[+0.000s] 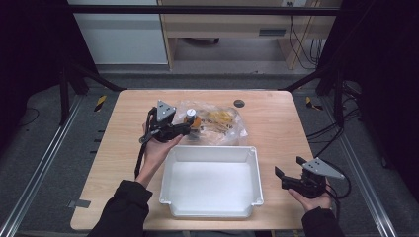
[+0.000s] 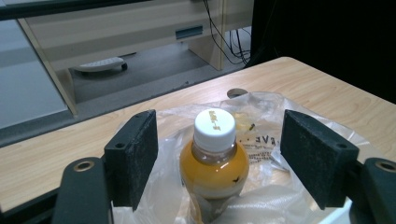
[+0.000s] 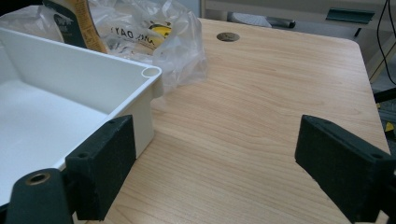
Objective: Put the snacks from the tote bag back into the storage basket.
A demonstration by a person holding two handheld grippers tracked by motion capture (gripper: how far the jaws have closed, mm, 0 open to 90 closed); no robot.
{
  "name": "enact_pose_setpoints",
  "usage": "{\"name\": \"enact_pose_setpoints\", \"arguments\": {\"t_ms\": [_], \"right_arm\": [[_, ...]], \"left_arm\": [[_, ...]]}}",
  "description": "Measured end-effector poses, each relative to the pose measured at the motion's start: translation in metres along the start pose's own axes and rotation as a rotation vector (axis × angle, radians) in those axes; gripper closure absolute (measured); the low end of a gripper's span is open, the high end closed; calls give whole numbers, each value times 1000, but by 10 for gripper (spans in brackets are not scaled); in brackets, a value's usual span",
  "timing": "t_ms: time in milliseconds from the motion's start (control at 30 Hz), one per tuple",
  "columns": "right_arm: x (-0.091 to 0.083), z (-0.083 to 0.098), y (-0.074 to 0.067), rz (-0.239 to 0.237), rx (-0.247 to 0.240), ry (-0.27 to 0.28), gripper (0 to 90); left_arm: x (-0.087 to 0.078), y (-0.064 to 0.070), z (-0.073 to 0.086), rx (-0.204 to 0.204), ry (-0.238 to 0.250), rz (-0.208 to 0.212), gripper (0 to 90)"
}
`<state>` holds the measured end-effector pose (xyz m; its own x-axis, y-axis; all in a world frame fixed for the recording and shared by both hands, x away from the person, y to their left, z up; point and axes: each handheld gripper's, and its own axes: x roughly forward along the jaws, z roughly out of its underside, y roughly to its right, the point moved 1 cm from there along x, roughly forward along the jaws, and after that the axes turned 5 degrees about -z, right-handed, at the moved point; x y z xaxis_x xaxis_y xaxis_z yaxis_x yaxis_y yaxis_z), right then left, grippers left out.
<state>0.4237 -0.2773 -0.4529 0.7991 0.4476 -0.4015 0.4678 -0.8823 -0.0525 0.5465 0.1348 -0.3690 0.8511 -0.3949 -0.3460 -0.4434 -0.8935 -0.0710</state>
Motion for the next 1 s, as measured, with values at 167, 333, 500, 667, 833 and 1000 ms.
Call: {"name": "enact_pose_setpoints", "arguments": {"t_ms": [167,333,500,667,833,1000], "right_arm": [[0,0,0,0,1,1,127],[0,0,0,0,2,-1,127],[0,0,0,-1,2,-1,128],[0,0,0,-1,2,-2,128],[1,1,1,-1,0,-5,128],[1,1,0,-4,2,-7,129]], "left_arm": [[7,0,1,4,0,-9,284],[16,0,5,0,-13,-14,302],[23,0,7,-4,-20,-11,330],[29,1,10,4,-33,-3,360],[35,3,12,12,-47,-6,384],[39,4,14,13,-52,-3,406]]}}
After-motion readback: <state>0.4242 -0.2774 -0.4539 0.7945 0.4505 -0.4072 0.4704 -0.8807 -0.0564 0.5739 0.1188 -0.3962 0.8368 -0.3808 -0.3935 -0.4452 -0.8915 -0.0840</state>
